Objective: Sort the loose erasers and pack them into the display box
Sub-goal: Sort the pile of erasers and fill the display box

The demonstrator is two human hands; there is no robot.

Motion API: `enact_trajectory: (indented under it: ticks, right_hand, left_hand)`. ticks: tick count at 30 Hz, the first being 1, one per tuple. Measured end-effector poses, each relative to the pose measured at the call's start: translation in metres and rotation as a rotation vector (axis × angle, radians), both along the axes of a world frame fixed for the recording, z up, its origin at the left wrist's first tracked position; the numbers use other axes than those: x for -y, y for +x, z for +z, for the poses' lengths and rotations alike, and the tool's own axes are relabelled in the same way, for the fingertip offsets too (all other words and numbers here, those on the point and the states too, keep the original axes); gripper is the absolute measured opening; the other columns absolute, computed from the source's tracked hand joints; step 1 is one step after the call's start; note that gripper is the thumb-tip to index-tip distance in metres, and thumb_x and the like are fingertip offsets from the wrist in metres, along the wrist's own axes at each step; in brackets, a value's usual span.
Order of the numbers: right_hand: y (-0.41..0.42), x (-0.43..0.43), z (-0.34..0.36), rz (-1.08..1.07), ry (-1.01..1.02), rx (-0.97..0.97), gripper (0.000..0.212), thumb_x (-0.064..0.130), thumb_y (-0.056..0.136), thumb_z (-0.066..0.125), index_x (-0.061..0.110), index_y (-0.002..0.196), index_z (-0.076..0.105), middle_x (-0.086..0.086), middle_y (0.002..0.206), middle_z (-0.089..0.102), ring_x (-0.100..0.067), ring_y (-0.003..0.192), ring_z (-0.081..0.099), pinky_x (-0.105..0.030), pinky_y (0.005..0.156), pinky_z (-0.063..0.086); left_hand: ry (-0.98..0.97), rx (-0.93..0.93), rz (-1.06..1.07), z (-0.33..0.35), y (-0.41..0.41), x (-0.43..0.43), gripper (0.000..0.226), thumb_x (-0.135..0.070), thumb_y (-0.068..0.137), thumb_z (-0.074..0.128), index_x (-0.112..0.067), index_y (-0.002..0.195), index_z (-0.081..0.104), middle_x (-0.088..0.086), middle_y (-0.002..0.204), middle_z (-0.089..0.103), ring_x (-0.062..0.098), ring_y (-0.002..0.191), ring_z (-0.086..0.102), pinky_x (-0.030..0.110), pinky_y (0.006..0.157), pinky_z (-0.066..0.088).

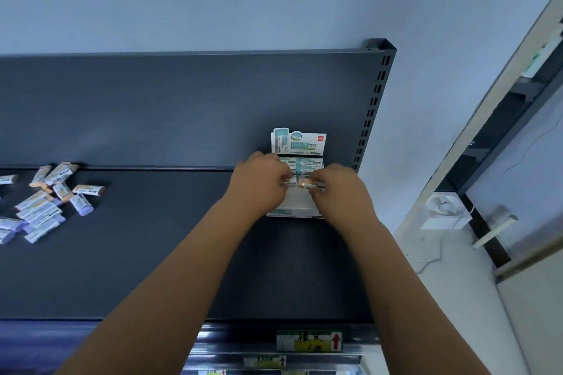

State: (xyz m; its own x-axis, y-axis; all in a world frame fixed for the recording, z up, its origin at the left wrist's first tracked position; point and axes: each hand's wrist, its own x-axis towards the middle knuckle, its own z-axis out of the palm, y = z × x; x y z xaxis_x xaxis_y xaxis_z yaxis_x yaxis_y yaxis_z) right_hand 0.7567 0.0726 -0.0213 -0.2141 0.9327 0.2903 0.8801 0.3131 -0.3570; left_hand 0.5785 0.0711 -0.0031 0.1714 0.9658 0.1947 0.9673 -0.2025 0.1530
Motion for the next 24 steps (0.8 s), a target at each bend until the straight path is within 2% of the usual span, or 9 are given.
enact_trajectory:
  ticks: [4,12,19,24]
  right_hand:
    - [-0.001,-0.002,-0.01,0.026,0.004,0.034,0.023,0.017,0.086,0.064,0.022,0.104,0.077,0.0,0.103,0.069,-0.027,0.094,0.055,-0.038,0.078,0.051]
    - [0.002,-0.01,-0.013,0.023,0.034,0.003,0.016,0.019,0.084,0.07,0.026,0.097,0.077,0.006,0.1,0.072,-0.023,0.093,0.055,-0.035,0.078,0.051]
    - [0.002,-0.012,-0.013,0.001,0.04,0.013,0.013,0.021,0.084,0.07,0.025,0.095,0.075,0.007,0.1,0.071,-0.02,0.096,0.053,-0.032,0.075,0.048]
    - [-0.003,-0.016,-0.013,-0.019,0.028,0.063,0.013,0.022,0.085,0.07,0.025,0.097,0.075,0.004,0.102,0.068,-0.02,0.096,0.057,-0.031,0.076,0.05]
  left_hand:
    - [-0.029,-0.026,0.025,-0.01,0.003,-0.002,0.031,-0.026,0.084,0.062,-0.037,0.111,0.072,-0.011,0.111,0.064,0.022,0.105,0.05,0.038,0.086,0.049]
    - [-0.012,-0.069,0.056,-0.016,0.006,-0.001,0.026,-0.01,0.082,0.06,-0.023,0.1,0.074,-0.003,0.106,0.065,0.026,0.107,0.046,0.039,0.083,0.047]
    - [0.0,-0.072,0.089,-0.022,0.006,-0.003,0.032,-0.007,0.084,0.056,-0.02,0.107,0.074,0.0,0.105,0.065,0.026,0.101,0.048,0.035,0.074,0.042]
    - [-0.008,-0.136,0.102,-0.022,0.012,0.004,0.025,-0.014,0.09,0.053,-0.013,0.11,0.068,0.003,0.112,0.059,0.027,0.109,0.046,0.035,0.072,0.032]
